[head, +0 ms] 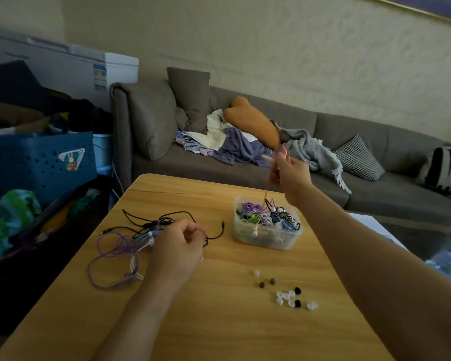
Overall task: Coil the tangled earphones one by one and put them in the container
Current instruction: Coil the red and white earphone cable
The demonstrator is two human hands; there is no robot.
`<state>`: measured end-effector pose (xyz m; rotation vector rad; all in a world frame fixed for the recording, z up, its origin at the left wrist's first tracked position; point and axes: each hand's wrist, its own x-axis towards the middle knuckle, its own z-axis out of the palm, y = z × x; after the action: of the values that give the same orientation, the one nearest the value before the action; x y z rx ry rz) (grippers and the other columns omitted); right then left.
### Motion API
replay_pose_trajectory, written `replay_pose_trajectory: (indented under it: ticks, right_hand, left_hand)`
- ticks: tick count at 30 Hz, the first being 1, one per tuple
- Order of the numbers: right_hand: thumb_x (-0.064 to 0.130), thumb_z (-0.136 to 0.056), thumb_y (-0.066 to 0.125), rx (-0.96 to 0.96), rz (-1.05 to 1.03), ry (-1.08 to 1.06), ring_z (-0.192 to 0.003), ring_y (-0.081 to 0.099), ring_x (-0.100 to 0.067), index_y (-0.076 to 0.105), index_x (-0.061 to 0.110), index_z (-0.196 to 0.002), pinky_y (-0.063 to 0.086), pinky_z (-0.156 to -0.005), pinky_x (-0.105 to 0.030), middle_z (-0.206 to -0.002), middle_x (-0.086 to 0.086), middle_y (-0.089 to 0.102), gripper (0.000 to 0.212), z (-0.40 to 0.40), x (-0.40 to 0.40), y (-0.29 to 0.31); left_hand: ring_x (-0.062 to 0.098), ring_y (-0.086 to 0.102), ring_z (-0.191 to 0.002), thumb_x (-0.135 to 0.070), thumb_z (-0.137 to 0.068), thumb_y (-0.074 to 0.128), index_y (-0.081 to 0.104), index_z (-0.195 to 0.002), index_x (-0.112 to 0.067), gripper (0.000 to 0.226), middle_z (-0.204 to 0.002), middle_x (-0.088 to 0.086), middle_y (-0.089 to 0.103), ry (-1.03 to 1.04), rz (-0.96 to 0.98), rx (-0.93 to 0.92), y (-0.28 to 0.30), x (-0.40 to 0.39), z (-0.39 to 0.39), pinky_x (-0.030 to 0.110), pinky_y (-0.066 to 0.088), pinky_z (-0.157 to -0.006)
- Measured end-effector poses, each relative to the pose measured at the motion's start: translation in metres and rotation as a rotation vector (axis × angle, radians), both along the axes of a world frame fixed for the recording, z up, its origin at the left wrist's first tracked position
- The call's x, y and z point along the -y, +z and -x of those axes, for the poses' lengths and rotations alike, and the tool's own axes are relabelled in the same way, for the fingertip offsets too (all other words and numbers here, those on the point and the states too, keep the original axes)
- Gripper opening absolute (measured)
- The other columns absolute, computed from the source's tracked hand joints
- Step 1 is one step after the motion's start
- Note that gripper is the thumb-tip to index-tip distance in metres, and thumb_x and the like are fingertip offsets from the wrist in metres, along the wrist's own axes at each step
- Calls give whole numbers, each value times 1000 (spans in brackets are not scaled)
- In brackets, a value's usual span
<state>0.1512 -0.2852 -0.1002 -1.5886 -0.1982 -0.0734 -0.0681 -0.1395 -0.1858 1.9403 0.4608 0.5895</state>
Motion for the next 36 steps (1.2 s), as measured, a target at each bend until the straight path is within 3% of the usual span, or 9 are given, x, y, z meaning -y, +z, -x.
replay_pose_trajectory:
  ticks: [9, 13, 18, 21, 24, 26, 29, 32, 36]
  right_hand:
    - [24, -99, 57, 49, 37, 13, -58, 53, -17, 61, 9, -82, 49, -61, -35, -69, -6, 59, 22, -2, -2, 26]
    - [31, -100, 57, -8, 95, 49, -50, 49, -14, 58, 8, -79, 45, -52, -30, -58, -2, 60, 31, 5, -1, 24]
    - [34, -94, 66, -253, 557, 161, -48, 53, -16, 57, 3, -75, 50, -46, -23, -62, -8, 60, 37, 25, -2, -10]
    - [49, -99, 49, -124, 941, 88, -56, 57, -20, 63, 6, -84, 41, -48, -24, -72, -8, 61, 48, 30, -7, -25]
    - [35, -99, 47, 102, 1120, -4, -71, 60, -27, 62, 9, -78, 43, -53, -29, -73, -7, 62, 37, 26, -11, -37]
    - [23, -91, 56, 173, 1078, -65, -72, 66, -28, 68, 4, -74, 56, -69, -39, -73, -9, 70, 29, 21, -13, -48]
    - [19, -87, 68, 220, 899, -97, -91, 64, -25, 70, 7, -97, 53, -82, -36, -100, -7, 67, 15, 20, -16, -65]
    - [17, -92, 64, 143, 882, -25, -87, 62, -24, 71, 7, -92, 51, -74, -35, -93, -9, 66, 13, 19, -17, -69]
    - [23, -94, 52, -189, 859, 91, -68, 61, -19, 62, 10, -85, 54, -65, -30, -79, -7, 65, 18, -1, -13, -64]
  left_hand:
    - [2, 58, -68, -18, -96, 55, 65, -90, -23, 13, -76, -11, 64, 71, -107, -7, 4, 1, 3, 21, 45, -54]
    - [4, 57, -69, -19, -96, 54, 61, -86, -26, 13, -78, -9, 63, 129, -204, -20, 3, -1, 5, 21, 41, -52]
    - [17, 59, -86, -18, -93, 55, 57, -84, -29, 15, -88, -6, 63, 143, -313, -37, -6, -6, 2, 29, 47, -63]
    - [16, 57, -89, -18, -94, 54, 58, -84, -28, 15, -88, -8, 60, 134, -323, -29, -6, -5, 2, 28, 47, -66]
    - [14, 55, -92, -19, -94, 54, 59, -84, -27, 13, -89, -8, 60, 112, -308, -31, -8, -6, 1, 30, 50, -70]
    - [15, 57, -91, -18, -93, 55, 60, -84, -26, 13, -89, -6, 61, 97, -306, -32, -10, -7, 0, 34, 53, -71]
    - [13, 51, -95, -18, -93, 56, 61, -87, -23, 9, -91, -7, 60, 140, -349, -23, -10, -11, 1, 29, 47, -71]
    - [13, 42, -101, -19, -91, 59, 61, -94, -24, 6, -97, -7, 56, 152, -440, -26, -10, -18, 2, 30, 43, -83]
    - [16, 36, -123, -26, -91, 59, 56, -118, -28, 27, -120, -7, 50, 95, -543, -180, -16, -26, 1, 33, 35, -103]
